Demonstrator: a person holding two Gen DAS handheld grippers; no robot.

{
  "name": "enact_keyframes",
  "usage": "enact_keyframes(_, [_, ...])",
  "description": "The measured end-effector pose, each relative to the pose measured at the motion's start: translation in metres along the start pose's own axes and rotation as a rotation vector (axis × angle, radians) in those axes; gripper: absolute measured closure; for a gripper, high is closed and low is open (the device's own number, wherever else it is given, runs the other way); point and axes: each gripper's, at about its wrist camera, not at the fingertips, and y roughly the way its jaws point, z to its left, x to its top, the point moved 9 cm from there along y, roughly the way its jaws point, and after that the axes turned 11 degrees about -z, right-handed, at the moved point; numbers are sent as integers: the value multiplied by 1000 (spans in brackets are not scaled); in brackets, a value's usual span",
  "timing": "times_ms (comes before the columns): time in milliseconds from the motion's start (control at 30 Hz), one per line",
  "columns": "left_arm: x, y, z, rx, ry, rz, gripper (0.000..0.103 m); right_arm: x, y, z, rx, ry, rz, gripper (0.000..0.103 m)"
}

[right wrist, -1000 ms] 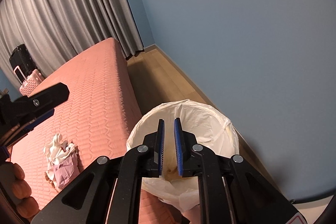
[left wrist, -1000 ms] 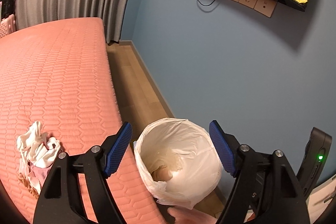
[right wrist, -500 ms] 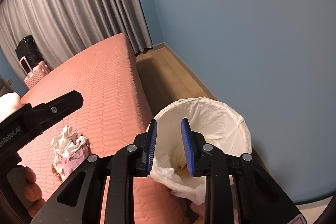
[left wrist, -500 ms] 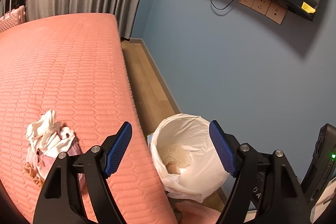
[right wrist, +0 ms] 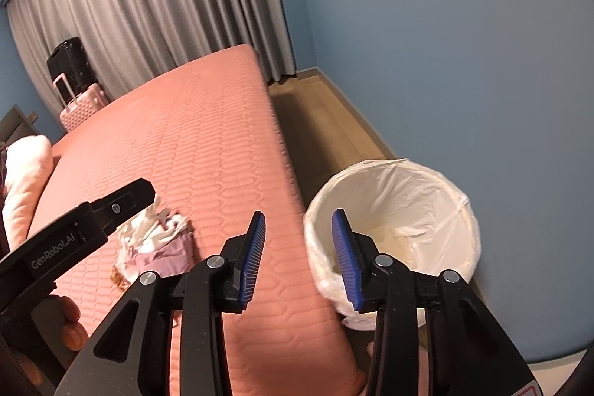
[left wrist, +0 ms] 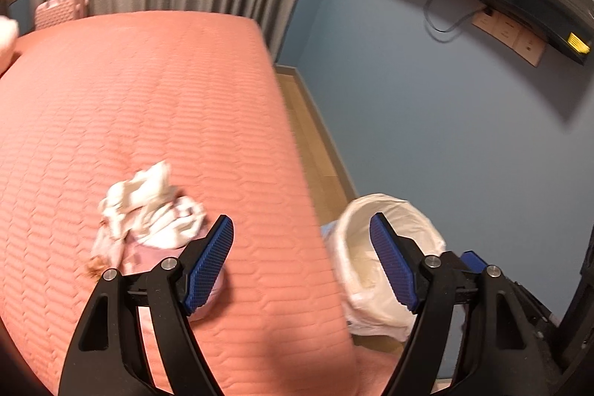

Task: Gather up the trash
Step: 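Move both tools back to the pile and grasp the brown scrunchie with the left tool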

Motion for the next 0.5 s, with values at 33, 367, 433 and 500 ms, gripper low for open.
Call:
enact_keyframes(33, [-2,-2,8,13,-8,1,28,-2,0,5,7,-5,4,66])
enact_keyframes(367, [-31,-20,110,164,-100,34,25,-28,2,62,75,-63,48,64])
enact_keyframes(433, [-37,-22,129,199,-110,38,25,-33,4,73,85,-74,59,64])
enact_keyframes(500, [-44,-23,147,229,-119,45,25,-39,7,85,96,-89,71,64])
